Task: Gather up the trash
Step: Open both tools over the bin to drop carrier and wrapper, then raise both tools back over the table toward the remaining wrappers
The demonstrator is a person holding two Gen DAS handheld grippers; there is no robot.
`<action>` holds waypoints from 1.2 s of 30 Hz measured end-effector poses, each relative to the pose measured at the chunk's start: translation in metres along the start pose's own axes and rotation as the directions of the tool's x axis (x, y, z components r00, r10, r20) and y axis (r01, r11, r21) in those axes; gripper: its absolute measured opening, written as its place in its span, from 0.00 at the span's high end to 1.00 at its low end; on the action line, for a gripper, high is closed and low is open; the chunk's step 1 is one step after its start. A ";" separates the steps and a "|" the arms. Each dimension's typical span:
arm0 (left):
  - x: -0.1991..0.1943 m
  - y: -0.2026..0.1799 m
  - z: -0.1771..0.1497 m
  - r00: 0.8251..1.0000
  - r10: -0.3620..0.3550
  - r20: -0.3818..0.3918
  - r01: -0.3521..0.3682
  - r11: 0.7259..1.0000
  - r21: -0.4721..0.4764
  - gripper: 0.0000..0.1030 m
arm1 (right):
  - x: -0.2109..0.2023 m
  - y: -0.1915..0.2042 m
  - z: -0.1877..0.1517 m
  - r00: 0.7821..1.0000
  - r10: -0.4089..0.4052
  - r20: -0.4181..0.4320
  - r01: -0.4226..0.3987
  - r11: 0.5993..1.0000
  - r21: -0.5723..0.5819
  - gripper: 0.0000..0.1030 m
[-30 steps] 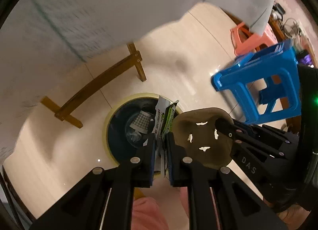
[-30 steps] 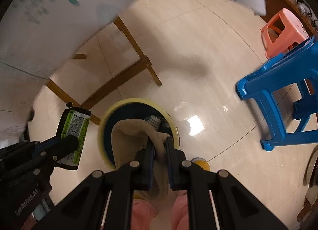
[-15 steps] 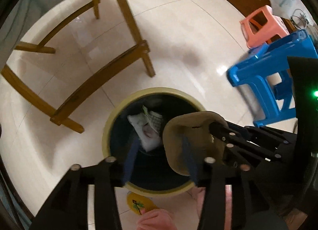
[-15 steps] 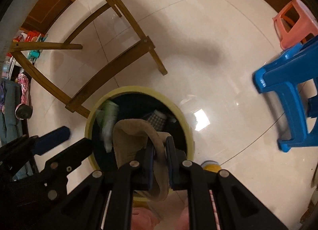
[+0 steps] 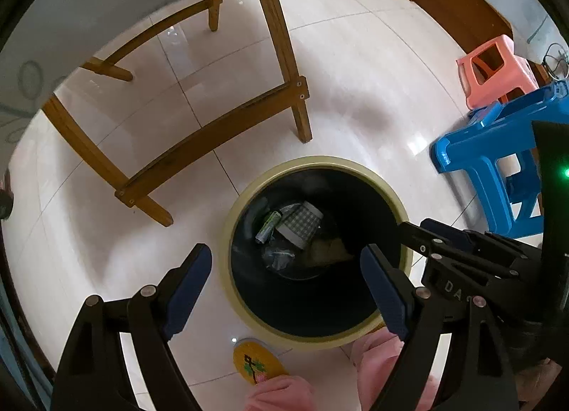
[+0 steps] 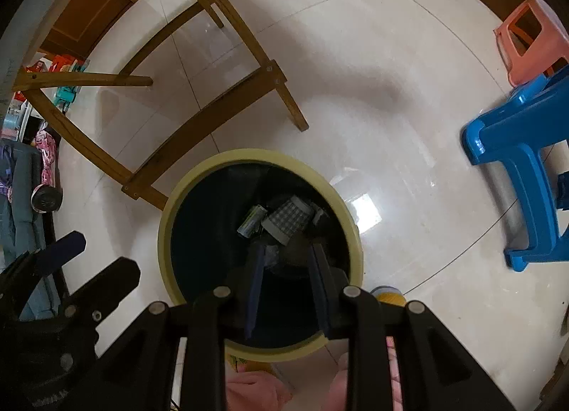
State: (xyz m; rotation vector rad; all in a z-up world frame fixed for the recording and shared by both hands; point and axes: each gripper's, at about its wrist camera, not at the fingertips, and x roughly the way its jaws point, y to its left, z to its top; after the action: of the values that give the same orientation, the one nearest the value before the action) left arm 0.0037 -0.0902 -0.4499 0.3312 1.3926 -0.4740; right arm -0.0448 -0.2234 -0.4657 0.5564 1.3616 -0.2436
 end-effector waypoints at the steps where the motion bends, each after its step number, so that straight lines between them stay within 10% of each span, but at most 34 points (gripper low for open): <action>1: -0.002 0.000 -0.001 1.000 -0.001 -0.001 0.001 1.000 -0.003 0.18 | -0.002 0.001 0.000 1.000 -0.003 0.003 0.004 1.000 -0.004 0.74; 16: -0.095 -0.001 -0.008 0.996 0.007 0.084 -0.002 0.998 -0.061 0.18 | -0.073 0.013 -0.004 0.999 0.002 0.049 -0.002 1.000 -0.008 0.68; 36: -0.353 -0.013 0.018 0.957 -0.006 0.291 0.018 0.999 -0.039 0.18 | -0.303 0.054 -0.008 0.974 0.115 0.194 -0.098 0.991 -0.091 0.68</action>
State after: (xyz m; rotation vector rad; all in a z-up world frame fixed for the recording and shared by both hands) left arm -0.0255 -0.0668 -0.0984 0.2096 1.1159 -0.4824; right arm -0.0884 -0.2191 -0.1608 0.5217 1.1394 -0.1517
